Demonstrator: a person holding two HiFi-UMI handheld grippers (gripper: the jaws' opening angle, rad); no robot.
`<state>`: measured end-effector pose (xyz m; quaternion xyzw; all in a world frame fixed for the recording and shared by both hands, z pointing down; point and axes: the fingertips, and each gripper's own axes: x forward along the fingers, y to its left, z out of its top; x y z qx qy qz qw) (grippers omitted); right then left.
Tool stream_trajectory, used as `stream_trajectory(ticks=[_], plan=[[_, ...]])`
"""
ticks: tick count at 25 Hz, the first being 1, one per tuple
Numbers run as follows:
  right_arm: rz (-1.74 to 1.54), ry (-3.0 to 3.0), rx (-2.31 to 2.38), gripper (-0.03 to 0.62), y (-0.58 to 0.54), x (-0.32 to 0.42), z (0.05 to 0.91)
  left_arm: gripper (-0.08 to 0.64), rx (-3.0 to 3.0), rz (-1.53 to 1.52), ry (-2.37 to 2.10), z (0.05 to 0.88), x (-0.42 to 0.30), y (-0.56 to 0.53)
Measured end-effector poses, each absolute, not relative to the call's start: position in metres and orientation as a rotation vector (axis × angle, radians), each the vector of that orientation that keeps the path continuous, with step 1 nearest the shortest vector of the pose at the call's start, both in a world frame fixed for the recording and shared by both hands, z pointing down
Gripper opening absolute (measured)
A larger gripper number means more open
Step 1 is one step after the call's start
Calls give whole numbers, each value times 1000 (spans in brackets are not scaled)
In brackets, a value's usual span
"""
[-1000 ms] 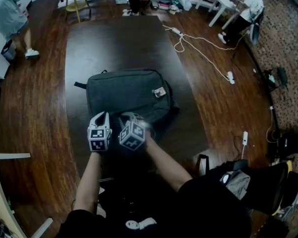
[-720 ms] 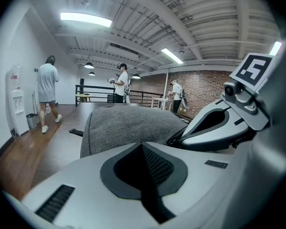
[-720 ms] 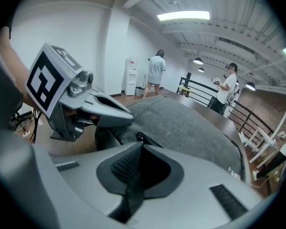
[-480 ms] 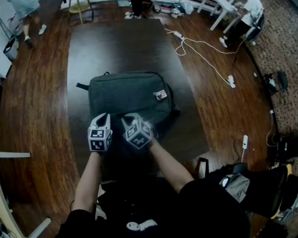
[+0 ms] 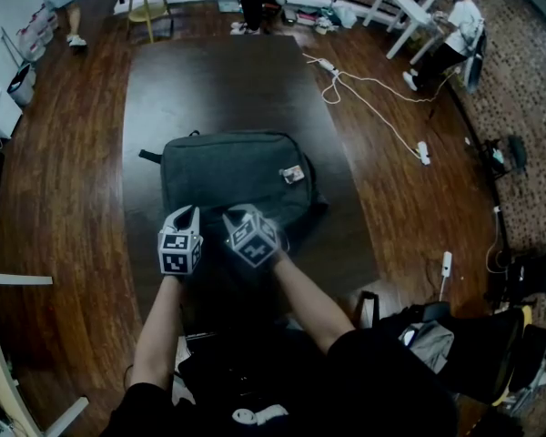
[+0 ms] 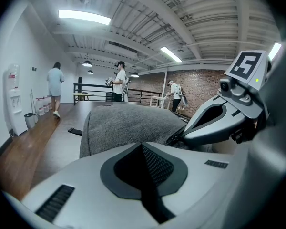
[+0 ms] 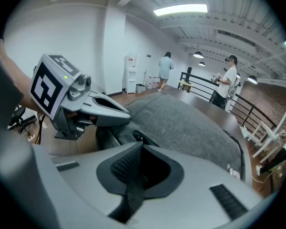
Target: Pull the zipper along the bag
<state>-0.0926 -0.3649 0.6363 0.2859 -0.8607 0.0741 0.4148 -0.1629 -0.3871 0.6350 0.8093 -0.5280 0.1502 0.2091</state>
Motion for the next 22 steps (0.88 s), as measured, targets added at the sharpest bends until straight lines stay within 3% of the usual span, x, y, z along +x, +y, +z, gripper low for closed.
stream_trajectory(ticks=[22], plan=[[194,-2159,711,17,-369,-59,633,0,2239,432,-1478,636,-160,-384]])
